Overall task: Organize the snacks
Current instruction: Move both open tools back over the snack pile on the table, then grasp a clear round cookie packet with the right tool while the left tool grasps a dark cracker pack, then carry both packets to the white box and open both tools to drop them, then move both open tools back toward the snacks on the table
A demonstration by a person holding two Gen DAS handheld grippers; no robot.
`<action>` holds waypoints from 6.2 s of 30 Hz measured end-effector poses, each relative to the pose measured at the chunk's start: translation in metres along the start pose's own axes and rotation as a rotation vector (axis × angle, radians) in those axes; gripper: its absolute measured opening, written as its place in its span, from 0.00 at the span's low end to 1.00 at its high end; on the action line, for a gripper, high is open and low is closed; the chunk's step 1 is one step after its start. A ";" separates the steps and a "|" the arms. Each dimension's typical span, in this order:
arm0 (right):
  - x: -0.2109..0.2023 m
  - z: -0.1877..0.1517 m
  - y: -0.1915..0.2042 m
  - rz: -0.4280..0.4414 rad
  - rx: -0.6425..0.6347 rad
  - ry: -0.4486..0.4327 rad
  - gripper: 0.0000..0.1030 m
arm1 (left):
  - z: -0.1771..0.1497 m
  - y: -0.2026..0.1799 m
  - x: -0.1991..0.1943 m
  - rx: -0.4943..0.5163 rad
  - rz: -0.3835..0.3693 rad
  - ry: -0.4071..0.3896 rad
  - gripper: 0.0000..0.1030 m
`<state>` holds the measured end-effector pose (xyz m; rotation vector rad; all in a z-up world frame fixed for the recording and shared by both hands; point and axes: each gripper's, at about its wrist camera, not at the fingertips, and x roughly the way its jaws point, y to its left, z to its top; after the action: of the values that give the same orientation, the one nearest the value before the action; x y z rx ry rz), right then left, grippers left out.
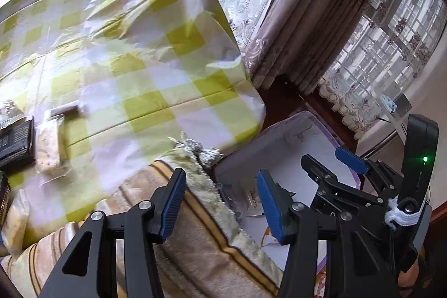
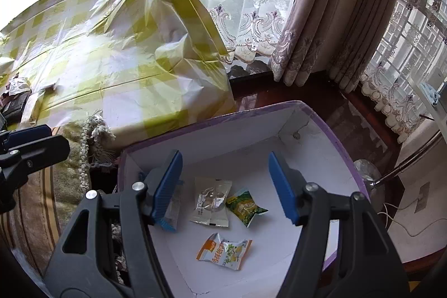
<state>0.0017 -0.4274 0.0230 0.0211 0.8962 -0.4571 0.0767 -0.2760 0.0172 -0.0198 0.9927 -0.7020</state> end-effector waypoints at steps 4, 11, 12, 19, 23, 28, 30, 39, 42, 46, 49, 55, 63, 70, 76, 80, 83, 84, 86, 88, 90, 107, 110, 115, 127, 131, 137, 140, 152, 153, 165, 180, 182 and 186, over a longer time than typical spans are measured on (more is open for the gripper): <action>-0.007 0.002 0.016 0.035 -0.013 -0.011 0.67 | -0.010 0.030 -0.027 -0.058 0.050 -0.050 0.52; -0.018 0.006 0.063 0.155 -0.063 -0.014 0.71 | -0.042 0.101 -0.084 -0.221 0.172 -0.134 0.52; -0.019 0.007 0.071 0.174 -0.073 -0.012 0.72 | -0.047 0.111 -0.093 -0.246 0.188 -0.145 0.52; -0.024 0.013 0.127 0.275 -0.148 -0.012 0.73 | -0.076 0.169 -0.135 -0.379 0.279 -0.168 0.52; -0.022 0.015 0.159 0.326 -0.200 0.004 0.75 | -0.086 0.193 -0.144 -0.430 0.310 -0.155 0.52; -0.015 0.023 0.195 0.363 -0.254 0.027 0.75 | -0.087 0.221 -0.147 -0.504 0.293 -0.160 0.52; -0.012 0.028 0.209 0.362 -0.277 0.025 0.75 | -0.081 0.226 -0.146 -0.502 0.291 -0.173 0.52; 0.012 0.046 0.261 0.407 -0.338 0.069 0.75 | -0.048 0.267 -0.115 -0.592 0.269 -0.127 0.52; 0.025 0.049 0.277 0.406 -0.354 0.090 0.75 | -0.042 0.273 -0.104 -0.606 0.240 -0.115 0.52; 0.039 0.054 0.291 0.404 -0.359 0.117 0.74 | -0.028 0.272 -0.091 -0.577 0.266 -0.107 0.52; 0.047 0.056 0.297 0.410 -0.360 0.133 0.73 | -0.019 0.270 -0.082 -0.535 0.296 -0.097 0.52; 0.051 0.058 0.304 0.414 -0.362 0.125 0.59 | -0.011 0.263 -0.073 -0.471 0.326 -0.089 0.41; 0.050 0.058 0.305 0.426 -0.362 0.103 0.40 | -0.008 0.254 -0.074 -0.423 0.327 -0.102 0.19; 0.048 0.055 0.305 0.433 -0.365 0.095 0.39 | -0.007 0.249 -0.072 -0.405 0.319 -0.098 0.13; 0.047 0.054 0.301 0.443 -0.352 0.094 0.39 | -0.007 0.254 -0.064 -0.446 0.271 -0.071 0.53; 0.041 0.054 0.290 0.419 -0.302 0.058 0.39 | -0.002 0.246 -0.058 -0.412 0.281 -0.060 0.59; 0.036 0.054 0.278 0.421 -0.261 0.047 0.39 | 0.004 0.238 -0.050 -0.387 0.318 -0.041 0.66; 0.035 0.054 0.274 0.421 -0.248 0.046 0.39 | 0.007 0.235 -0.048 -0.380 0.330 -0.035 0.70; 0.032 0.053 0.264 0.419 -0.219 0.039 0.39 | 0.011 0.229 -0.041 -0.361 0.369 -0.023 0.76; 0.031 0.053 0.255 0.412 -0.196 0.042 0.39 | 0.016 0.225 -0.036 -0.351 0.416 -0.006 0.78; 0.028 0.052 0.245 0.405 -0.175 0.040 0.39 | 0.019 0.219 -0.029 -0.324 0.477 0.018 0.78; 0.008 0.054 0.188 0.372 -0.096 0.006 0.39 | 0.005 0.200 -0.046 -0.276 0.618 -0.021 0.51; 0.006 0.053 0.179 0.363 -0.085 -0.001 0.39 | 0.003 0.194 -0.055 -0.275 0.617 -0.059 0.51; 0.002 0.051 0.163 0.347 -0.070 -0.013 0.39 | 0.004 0.176 -0.071 -0.246 0.583 -0.139 0.51; -0.008 0.040 0.094 0.232 -0.002 -0.049 0.39 | 0.016 0.071 -0.062 -0.057 0.294 -0.177 0.51; -0.007 0.033 0.061 0.164 0.030 -0.041 0.39 | 0.017 0.034 -0.046 -0.002 0.187 -0.143 0.51; 0.001 0.013 0.009 0.083 0.081 -0.007 0.39 | 0.012 -0.021 -0.014 0.089 0.065 -0.072 0.51; 0.008 0.002 -0.014 0.048 0.106 0.021 0.39 | 0.008 -0.046 0.002 0.138 0.000 -0.030 0.51; 0.030 -0.039 -0.058 0.009 0.150 0.130 0.39 | -0.013 -0.087 0.050 0.199 -0.082 0.144 0.52; 0.031 -0.042 -0.058 0.009 0.149 0.137 0.39 | -0.013 -0.086 0.051 0.194 -0.085 0.151 0.52; 0.024 -0.043 -0.046 0.043 0.122 0.130 0.62 | -0.015 -0.079 0.046 0.164 -0.091 0.142 0.55; 0.015 -0.032 -0.056 0.030 0.136 0.114 0.70 | -0.024 -0.012 -0.005 0.008 -0.081 0.033 0.55; 0.013 -0.032 -0.054 0.040 0.131 0.114 0.70 | -0.028 -0.006 -0.016 0.007 -0.068 0.007 0.55; 0.007 -0.033 -0.037 0.087 0.091 0.110 0.70 | -0.039 0.013 -0.038 -0.030 -0.023 -0.028 0.55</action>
<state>-0.0340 -0.4566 0.0035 0.1697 0.9783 -0.4183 0.0400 -0.2334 0.0198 -0.0675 0.9778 -0.7059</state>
